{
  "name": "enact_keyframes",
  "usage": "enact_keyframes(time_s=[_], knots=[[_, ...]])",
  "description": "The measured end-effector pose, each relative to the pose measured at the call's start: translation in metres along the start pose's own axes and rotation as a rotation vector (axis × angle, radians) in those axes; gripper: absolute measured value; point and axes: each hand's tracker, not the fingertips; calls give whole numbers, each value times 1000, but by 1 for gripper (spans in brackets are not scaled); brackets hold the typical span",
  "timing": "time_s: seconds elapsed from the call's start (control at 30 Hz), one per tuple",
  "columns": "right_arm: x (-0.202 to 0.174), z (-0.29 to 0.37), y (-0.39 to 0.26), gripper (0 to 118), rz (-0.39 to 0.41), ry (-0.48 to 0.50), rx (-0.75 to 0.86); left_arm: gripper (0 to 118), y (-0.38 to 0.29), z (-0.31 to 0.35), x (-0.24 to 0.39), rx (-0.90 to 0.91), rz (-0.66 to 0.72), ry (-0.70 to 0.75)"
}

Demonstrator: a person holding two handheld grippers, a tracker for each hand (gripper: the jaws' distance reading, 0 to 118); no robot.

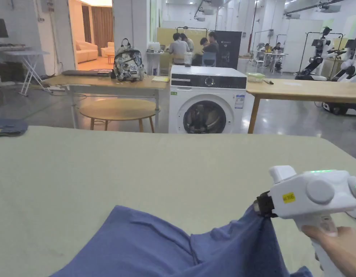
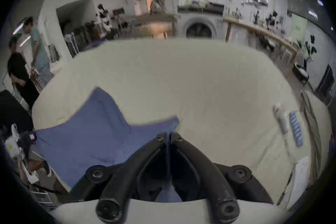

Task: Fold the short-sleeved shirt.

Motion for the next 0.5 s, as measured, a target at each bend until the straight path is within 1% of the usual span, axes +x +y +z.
enact_keyframes(time_s=[0.07, 0.13, 0.17, 0.23, 0.27, 0.3, 0.37, 0.4, 0.47, 0.5], knots=[[-5, 51, 23, 2, 19, -19, 129, 2, 40, 15, 21, 96, -48, -31], [-4, 100, 46, 2, 5, 12, 226, 2, 78, 30, 43, 203, -142, -47], [-3, 124, 56, 2, 0, 1, 274, 2, 100, 36, 55, 260, -172, -38], [-2, 167, 75, 2, -2, -39, 379, 2, 144, 39, 68, 288, -201, -70], [0, 185, 87, 2, 12, -69, 412, 2, 168, 39, 74, 316, -226, -74], [2, 197, 97, 2, 16, -101, 440, 2, 188, 38, 81, 334, -251, -59], [11, 212, 124, 2, -2, -167, 480, 2, 240, 31, 96, 344, -296, -33], [13, 217, 135, 2, -20, -171, 496, 2, 267, 11, 80, 350, -295, -26], [15, 218, 159, 2, -61, -179, 530, 2, 311, -5, 94, 368, -282, -17], [24, 206, 178, 2, -68, -199, 537, 2, 327, -12, 100, 372, -283, -10]])
